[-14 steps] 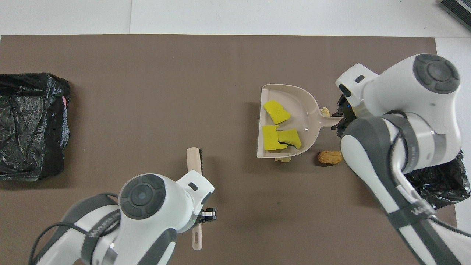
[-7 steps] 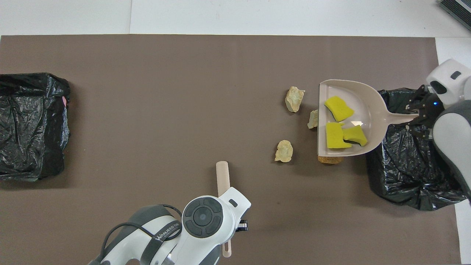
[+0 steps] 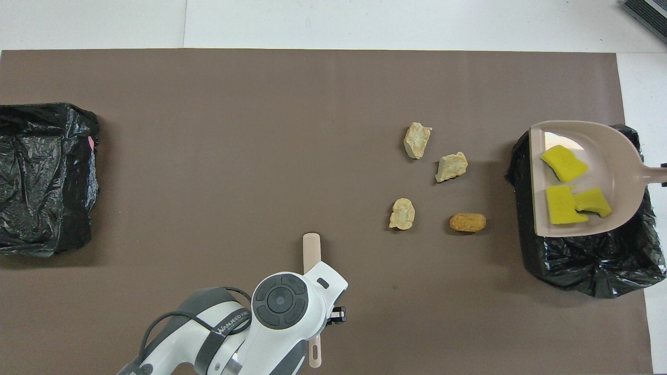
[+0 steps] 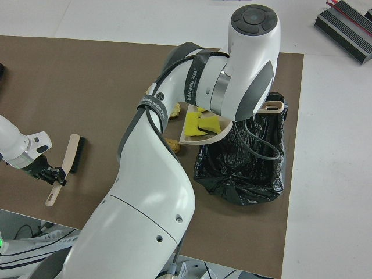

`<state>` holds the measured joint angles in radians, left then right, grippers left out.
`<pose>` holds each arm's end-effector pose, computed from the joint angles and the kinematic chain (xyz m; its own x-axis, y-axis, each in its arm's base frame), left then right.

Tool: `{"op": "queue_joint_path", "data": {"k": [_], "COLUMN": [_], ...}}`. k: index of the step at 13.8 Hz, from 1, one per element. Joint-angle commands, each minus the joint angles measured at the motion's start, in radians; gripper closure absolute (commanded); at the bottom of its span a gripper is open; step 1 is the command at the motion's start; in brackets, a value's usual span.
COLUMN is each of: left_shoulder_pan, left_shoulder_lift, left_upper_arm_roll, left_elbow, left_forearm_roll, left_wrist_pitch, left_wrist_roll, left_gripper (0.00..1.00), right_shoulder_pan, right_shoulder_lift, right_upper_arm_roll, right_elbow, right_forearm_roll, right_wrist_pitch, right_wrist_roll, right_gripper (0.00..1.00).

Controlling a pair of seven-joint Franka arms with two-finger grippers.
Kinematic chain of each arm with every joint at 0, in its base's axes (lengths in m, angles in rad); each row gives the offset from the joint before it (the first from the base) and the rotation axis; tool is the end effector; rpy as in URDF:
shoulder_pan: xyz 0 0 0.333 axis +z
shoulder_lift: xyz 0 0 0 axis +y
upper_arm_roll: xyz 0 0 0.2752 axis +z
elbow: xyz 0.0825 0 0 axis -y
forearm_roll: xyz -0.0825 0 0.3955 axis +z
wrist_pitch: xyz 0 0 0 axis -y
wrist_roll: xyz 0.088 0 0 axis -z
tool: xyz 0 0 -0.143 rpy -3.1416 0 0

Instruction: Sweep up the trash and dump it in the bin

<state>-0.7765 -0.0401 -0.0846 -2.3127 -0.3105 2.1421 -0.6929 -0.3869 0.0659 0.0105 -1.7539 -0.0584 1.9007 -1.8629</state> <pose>0.3076 -0.3918 0.2682 0.9651 0.0065 -0.2620 0.0288 -0.9963 0.0816 0.5588 -0.2277 0.4494 0.0697 0.9946 -0.0766 0.9960 -0.0652 0.0608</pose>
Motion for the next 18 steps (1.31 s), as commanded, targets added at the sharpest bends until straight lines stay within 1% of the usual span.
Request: {"op": "queue_joint_path", "data": {"k": [1,2,4,6,8,9,11,12,14,16,18], "left_shoulder_pan": [0.052,0.077,0.205,0.317,0.478,0.538,0.641,0.679,0.756,0.786,0.786], "left_shoulder_lift": [-0.011,-0.015,-0.023,-0.023,-0.023,-0.023,-0.023,-0.020,-0.014,-0.024,-0.037], "left_upper_arm_roll": [0.009,0.011,0.009,0.009,0.009,0.009,0.009,0.011,0.009,0.011,0.009], "left_elbow": [0.027,0.039,0.087,0.127,0.144,0.148,0.179,0.223,0.352,0.445,0.556], "left_forearm_roll": [0.016,0.046,0.131,0.168,0.169,0.169,0.171,0.189,0.214,0.231,0.255], "left_wrist_pitch": [-0.011,-0.013,-0.014,-0.018,-0.018,-0.018,-0.040,-0.098,-0.265,-0.387,-0.531], "left_wrist_roll": [-0.004,-0.002,0.015,0.090,0.282,0.373,0.504,0.562,0.686,0.713,0.713], "left_gripper": [0.00,0.00,0.00,0.00,0.00,0.00,0.00,0.00,0.00,0.00,0.00], "right_shoulder_pan": [-0.049,-0.058,-0.063,-0.050,0.002,0.031,0.078,0.091,0.095,0.094,0.094], "right_shoulder_lift": [-0.032,-0.037,-0.041,-0.049,-0.070,-0.087,-0.092,-0.090,-0.092,-0.101,-0.104], "right_upper_arm_roll": [0.008,0.008,0.009,0.016,0.020,0.020,0.020,0.019,0.022,0.023,0.025], "right_elbow": [0.004,0.002,-0.005,-0.021,-0.067,-0.090,-0.101,-0.098,-0.090,-0.087,-0.087], "right_forearm_roll": [-0.125,-0.180,-0.279,-0.383,-0.509,-0.567,-0.644,-0.664,-0.690,-0.713,-0.713], "right_wrist_pitch": [-0.023,-0.023,-0.020,-0.009,-0.009,-0.008,-0.018,-0.026,-0.043,-0.049,-0.068], "right_wrist_roll": [-0.024,-0.022,-0.012,0.031,0.163,0.218,0.278,0.283,0.283,0.281,0.281], "right_gripper": [1.00,1.00,1.00,1.00,1.00,1.00,1.00,1.00,1.00,1.00,1.00]}}
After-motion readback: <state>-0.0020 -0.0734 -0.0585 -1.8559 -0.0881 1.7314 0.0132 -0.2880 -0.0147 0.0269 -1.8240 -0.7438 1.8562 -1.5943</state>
